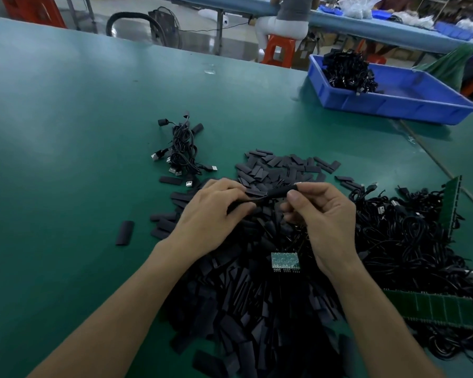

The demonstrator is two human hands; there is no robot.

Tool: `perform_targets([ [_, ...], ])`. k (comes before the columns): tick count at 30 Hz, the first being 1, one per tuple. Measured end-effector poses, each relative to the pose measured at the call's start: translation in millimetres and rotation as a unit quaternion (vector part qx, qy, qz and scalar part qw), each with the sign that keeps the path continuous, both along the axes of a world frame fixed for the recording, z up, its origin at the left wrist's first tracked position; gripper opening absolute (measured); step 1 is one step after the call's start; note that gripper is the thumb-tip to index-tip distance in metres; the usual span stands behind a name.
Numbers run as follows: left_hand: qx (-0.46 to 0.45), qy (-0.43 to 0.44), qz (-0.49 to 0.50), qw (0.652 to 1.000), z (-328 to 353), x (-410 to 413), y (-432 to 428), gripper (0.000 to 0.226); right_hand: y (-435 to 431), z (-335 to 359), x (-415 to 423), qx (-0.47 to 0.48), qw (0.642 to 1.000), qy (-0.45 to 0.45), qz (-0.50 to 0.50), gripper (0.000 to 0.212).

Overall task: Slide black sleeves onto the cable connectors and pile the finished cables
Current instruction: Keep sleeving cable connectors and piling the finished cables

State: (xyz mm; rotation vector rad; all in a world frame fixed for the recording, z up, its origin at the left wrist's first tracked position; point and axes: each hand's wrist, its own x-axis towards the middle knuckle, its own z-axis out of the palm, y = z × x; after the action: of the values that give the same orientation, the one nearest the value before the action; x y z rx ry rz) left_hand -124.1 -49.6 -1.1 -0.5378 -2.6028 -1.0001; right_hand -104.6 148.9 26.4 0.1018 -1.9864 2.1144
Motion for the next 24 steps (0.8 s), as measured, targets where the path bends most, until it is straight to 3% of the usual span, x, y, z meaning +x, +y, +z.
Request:
perform_targets([
  [2,-0.003,-0.005,0.015,1.000,2,-3,-4,0.031,7,7,-1,0.048,0.998,-0.008,0.041,0.012],
  [5,0.125,-0.037,0.074,0.989,15,-15,-6,0.039,23,17,1,0.191,0.973,-0.026,0.124,0.032],
  [10,0.201,-0.089,0.203,0.954,40,-73,-16,0.044,37,20,10,0.404,0.845,-0.114,0.331,0.054],
  [13,0.213,-0.158,0.261,0.928,45,-112,-27,0.041,38,19,14,0.485,0.793,-0.112,0.351,0.059],
  [16,0.173,-0.227,0.271,0.919,49,-137,-37,0.030,40,22,14,0.494,0.801,-0.090,0.327,0.037],
  [20,0.103,-0.293,0.293,0.905,50,-143,-43,0.059,41,20,15,0.464,0.843,-0.062,0.265,0.016],
  [22,0.100,-0.274,0.281,0.914,48,-137,-42,0.064,39,15,14,0.453,0.861,-0.042,0.229,0.012],
  [24,0.096,-0.186,0.258,0.943,45,-124,-36,0.053,36,11,13,0.433,0.882,-0.015,0.183,0.009],
])
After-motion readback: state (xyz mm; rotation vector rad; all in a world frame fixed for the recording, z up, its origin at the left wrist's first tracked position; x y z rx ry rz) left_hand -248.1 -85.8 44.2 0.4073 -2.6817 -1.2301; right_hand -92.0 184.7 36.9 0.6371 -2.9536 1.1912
